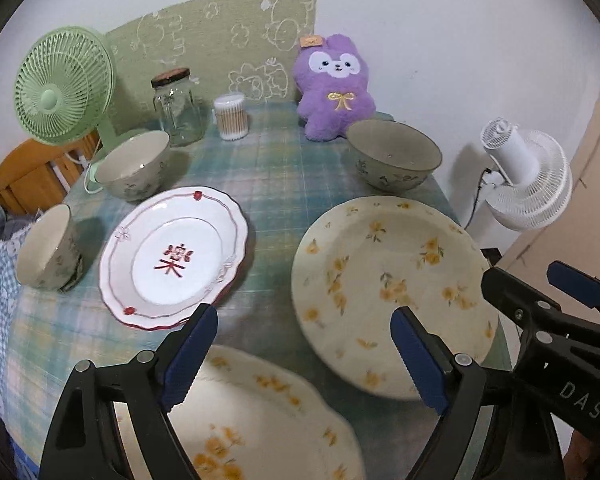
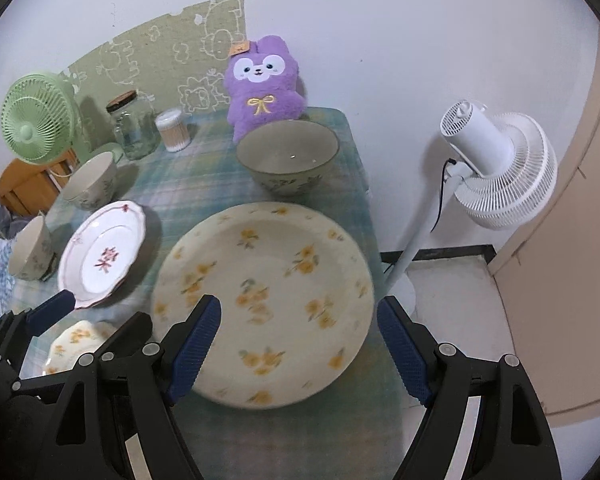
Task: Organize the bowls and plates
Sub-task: 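Lower the held plate onto the other yellow-flower plate with both grippers, then open both grippers and withdraw them from the stacked plates, then move both grippers to the red-rimmed white plate and grasp its rim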
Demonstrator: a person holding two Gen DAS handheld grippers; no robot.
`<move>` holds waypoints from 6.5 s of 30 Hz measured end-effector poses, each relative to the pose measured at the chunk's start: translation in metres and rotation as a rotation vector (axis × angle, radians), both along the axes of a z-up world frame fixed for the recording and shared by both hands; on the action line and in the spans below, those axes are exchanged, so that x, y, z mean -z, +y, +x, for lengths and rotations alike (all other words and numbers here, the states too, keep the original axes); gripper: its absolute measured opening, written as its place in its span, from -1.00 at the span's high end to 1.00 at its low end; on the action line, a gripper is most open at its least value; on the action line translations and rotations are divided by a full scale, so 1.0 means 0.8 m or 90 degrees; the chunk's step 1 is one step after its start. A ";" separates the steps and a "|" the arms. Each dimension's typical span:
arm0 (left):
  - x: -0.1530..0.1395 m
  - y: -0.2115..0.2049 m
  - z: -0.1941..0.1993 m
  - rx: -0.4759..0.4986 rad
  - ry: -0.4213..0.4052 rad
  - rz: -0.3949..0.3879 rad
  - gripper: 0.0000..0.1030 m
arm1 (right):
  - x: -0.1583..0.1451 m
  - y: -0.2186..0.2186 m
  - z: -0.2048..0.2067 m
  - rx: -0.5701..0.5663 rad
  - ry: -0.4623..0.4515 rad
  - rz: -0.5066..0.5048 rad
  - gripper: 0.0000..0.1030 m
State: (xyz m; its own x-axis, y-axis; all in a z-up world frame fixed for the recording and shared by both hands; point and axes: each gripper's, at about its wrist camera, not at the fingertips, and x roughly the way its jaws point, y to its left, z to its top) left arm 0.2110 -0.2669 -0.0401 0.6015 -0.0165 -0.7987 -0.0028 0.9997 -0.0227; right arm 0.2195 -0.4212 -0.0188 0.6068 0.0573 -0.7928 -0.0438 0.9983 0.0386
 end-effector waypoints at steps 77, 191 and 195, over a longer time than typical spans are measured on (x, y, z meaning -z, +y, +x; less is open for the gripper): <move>0.021 0.023 0.024 -0.111 0.049 0.024 -0.05 | 0.050 0.019 0.031 -0.002 0.100 -0.004 0.01; -0.022 0.194 -0.113 0.022 -0.007 -0.017 -0.88 | 0.007 0.184 -0.115 0.085 0.040 0.014 -0.35; -0.038 0.202 -0.102 0.000 -0.017 -0.012 -0.88 | -0.015 0.190 -0.104 0.076 0.007 0.009 -0.50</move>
State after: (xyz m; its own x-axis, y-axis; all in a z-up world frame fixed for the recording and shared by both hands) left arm 0.1294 -0.1052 -0.0093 0.6224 -0.0312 -0.7820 -0.0014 0.9992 -0.0409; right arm 0.1365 -0.2694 -0.0069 0.6015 -0.0038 -0.7989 0.0764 0.9957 0.0528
